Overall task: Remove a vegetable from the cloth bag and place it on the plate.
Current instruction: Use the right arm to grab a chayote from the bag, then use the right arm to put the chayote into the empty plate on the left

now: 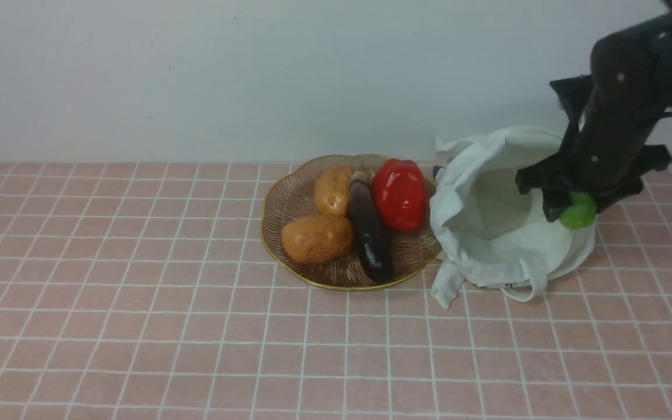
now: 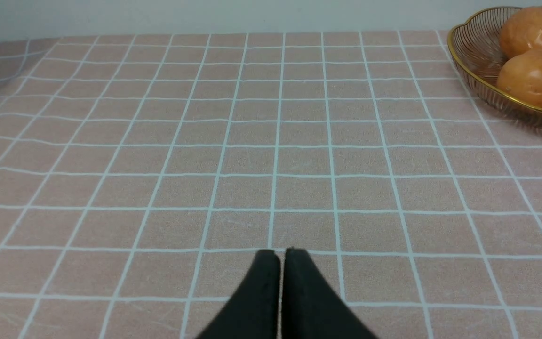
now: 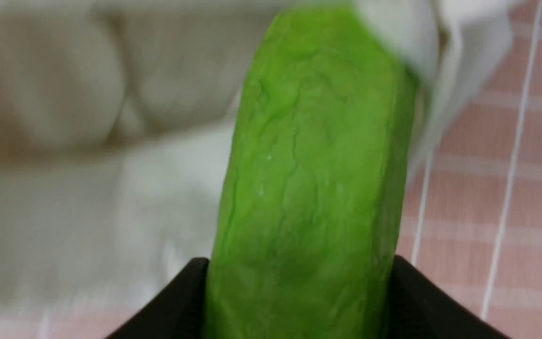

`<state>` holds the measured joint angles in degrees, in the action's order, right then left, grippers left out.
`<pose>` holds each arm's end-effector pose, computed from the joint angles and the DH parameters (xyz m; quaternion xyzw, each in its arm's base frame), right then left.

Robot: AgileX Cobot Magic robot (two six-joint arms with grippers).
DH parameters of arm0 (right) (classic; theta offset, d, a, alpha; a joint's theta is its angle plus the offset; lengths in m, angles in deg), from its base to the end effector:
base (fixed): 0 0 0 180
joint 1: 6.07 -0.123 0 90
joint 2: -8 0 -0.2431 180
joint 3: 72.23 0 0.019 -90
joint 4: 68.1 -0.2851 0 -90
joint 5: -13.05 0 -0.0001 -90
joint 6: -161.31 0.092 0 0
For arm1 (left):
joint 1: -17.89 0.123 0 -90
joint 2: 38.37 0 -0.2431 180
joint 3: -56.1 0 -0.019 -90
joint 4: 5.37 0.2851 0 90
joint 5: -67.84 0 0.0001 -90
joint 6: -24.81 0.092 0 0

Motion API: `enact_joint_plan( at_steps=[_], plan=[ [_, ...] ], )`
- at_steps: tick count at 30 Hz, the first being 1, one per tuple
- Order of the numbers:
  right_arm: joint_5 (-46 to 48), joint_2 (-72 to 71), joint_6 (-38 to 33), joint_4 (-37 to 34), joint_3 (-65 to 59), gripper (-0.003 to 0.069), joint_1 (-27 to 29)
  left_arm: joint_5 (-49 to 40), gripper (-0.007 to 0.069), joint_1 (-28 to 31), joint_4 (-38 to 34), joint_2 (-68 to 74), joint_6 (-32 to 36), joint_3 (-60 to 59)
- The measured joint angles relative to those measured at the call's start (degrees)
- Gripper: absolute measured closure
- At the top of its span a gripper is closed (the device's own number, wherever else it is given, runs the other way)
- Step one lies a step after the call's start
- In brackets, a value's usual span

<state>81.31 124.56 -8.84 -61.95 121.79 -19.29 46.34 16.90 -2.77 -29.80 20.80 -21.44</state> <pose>0.3972 0.0839 0.2067 -0.0451 0.9944 -0.0342 0.0887 0.1304 -0.0007 0.1696 -0.0091 0.8068 -0.0066 0.5907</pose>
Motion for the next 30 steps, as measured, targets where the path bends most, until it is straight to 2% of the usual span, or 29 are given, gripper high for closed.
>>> enact_joint_plan(
  at_steps=[4, 5, 6, 7, 9, 12, 14, 17, 21, 25, 30],
  plan=[
    [2.21, -5.53, -5.57, -8.36, -0.06, 0.0258, -0.09, 0.0, 0.0629, 0.0, 0.0, 0.0, 0.0, 0.0],
    [2.36, -7.87, -7.98, -13.27, -0.06, 0.0258, -0.28, 0.0, 0.0629, 0.0, 0.0, 0.0, 0.0, 0.0],
    [2.42, -8.16, -8.26, -13.84, -0.06, 0.0258, -0.34, 0.0, 0.0629, 0.0, 0.0, 0.0, 0.0, 0.0],
    [2.55, -10.6, -10.73, -19.07, -0.06, 0.0258, -0.85, 0.0, 0.0629, 0.0, 0.0, 0.0, -0.05, 0.0],
    [2.78, -12.63, -13.5, -24.03, -0.06, 0.0258, -1.95, 0.0, 0.0629, 0.0, 0.0, 0.0, -0.05, 0.0],
    [1.6, -13.91, -19.13, -31.29, -0.06, 0.0258, -4.87, 0.0, 0.0629, 0.0, 0.0, 0.0, -0.05, 0.0],
    [-3.52, -12.61, -23.13, -35.59, -0.06, 0.0258, -8.14, 0.0, 0.0629, 0.0, 0.0, 0.0, -0.05, 0.0],
    [-11.16, -9.46, -25.77, -37.0, -0.06, 0.0258, -11.17, 0.0, 0.0629, 0.0, 0.0, 0.0, -0.05, 0.0],
    [-19.82, -2.27, -28.5, -33.68, -0.06, 0.0258, -13.28, 0.0, 0.0629, 0.0, 0.0, 0.0, -0.05, 0.0],
    [-25.49, 4.72, -26.92, -29.64, -0.17, 0.0258, -13.34, 0.0, 0.0629, 0.0, 0.0, 0.0, -0.05, 0.0],
    [-27.5, 10.95, -23.55, -28.93, -0.28, 0.0258, -13.34, 0.0, 0.0629, 0.0, 0.0, 0.0, -0.05, 0.0]
  ],
)
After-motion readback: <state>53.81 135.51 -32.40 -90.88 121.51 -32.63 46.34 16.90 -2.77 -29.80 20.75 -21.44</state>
